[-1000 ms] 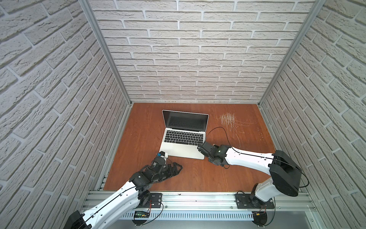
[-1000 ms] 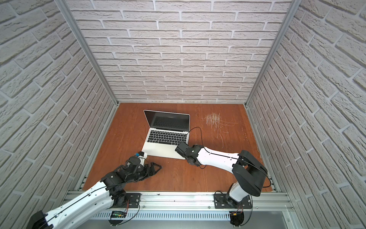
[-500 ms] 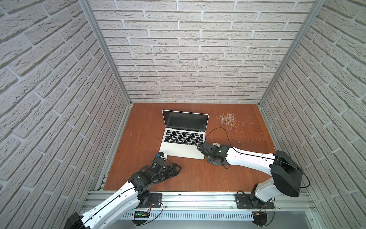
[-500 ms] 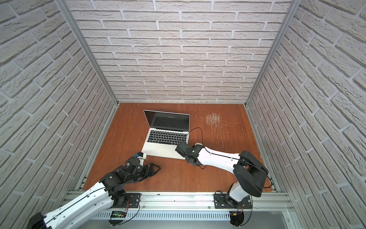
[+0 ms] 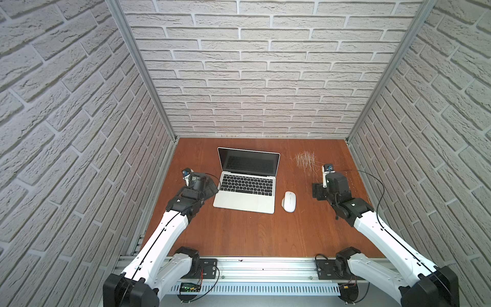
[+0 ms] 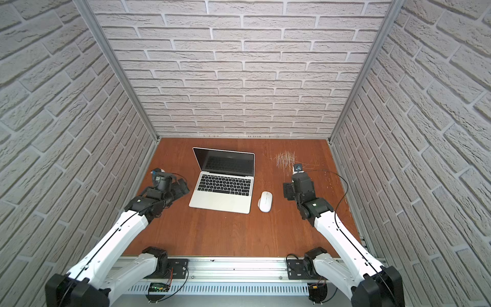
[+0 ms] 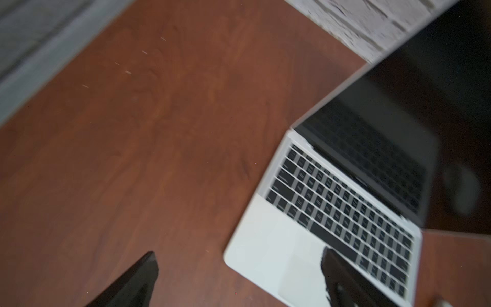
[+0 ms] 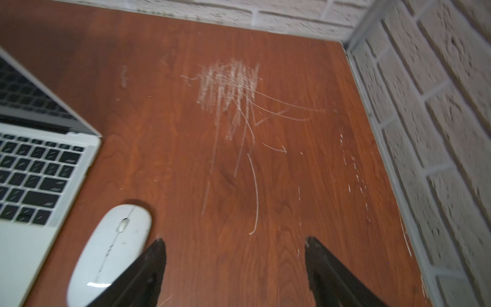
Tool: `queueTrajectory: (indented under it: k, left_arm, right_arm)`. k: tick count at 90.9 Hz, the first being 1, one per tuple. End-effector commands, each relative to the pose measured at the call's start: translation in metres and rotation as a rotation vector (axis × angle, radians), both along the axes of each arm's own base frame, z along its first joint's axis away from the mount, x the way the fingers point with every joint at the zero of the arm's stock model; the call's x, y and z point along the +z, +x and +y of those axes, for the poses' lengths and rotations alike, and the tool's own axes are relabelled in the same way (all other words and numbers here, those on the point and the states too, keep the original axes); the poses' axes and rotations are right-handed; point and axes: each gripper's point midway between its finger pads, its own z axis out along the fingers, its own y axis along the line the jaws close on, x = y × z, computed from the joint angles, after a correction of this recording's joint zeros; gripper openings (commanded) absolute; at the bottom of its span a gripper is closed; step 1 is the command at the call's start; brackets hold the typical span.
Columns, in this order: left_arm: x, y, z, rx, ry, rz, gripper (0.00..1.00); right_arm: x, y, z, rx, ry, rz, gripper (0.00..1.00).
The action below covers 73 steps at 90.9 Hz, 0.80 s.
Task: Remove the wireless mouse receiver from the laptop
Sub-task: Reset both arms
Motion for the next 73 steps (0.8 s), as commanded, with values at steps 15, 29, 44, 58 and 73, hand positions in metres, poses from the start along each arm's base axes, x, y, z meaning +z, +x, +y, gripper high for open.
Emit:
queueTrajectory:
  k: [15,29,44,58,73]
  left_arm:
    - [-0.014,0.036,0.054,0.073,0.391,-0.073,0.96]
    - [-0.019,0.063,0.078,0.097,0.38,-0.138,0.91]
    - [-0.05,0.085,0.084,0.045,0.442,-0.169,0.89]
    - [-0.04,0.093,0.071,-0.045,0.467,-0.307,0.87]
    - [-0.063,0.101,0.056,-0.171,0.42,-0.314,0.9]
  right_arm:
    - [-0.022,0.019,-0.044,-0.198,0.051,-0.089,0.84]
    - [-0.045,0.032,-0.077,-0.327,0.041,-0.187,0.83]
    - [-0.036,0.046,-0.09,-0.351,0.037,-0.358,0.83]
    - [-0.037,0.052,-0.093,-0.321,0.091,-0.505,0.82]
    - [-0.056,0.077,-0.059,-0.128,0.064,-0.447,0.81]
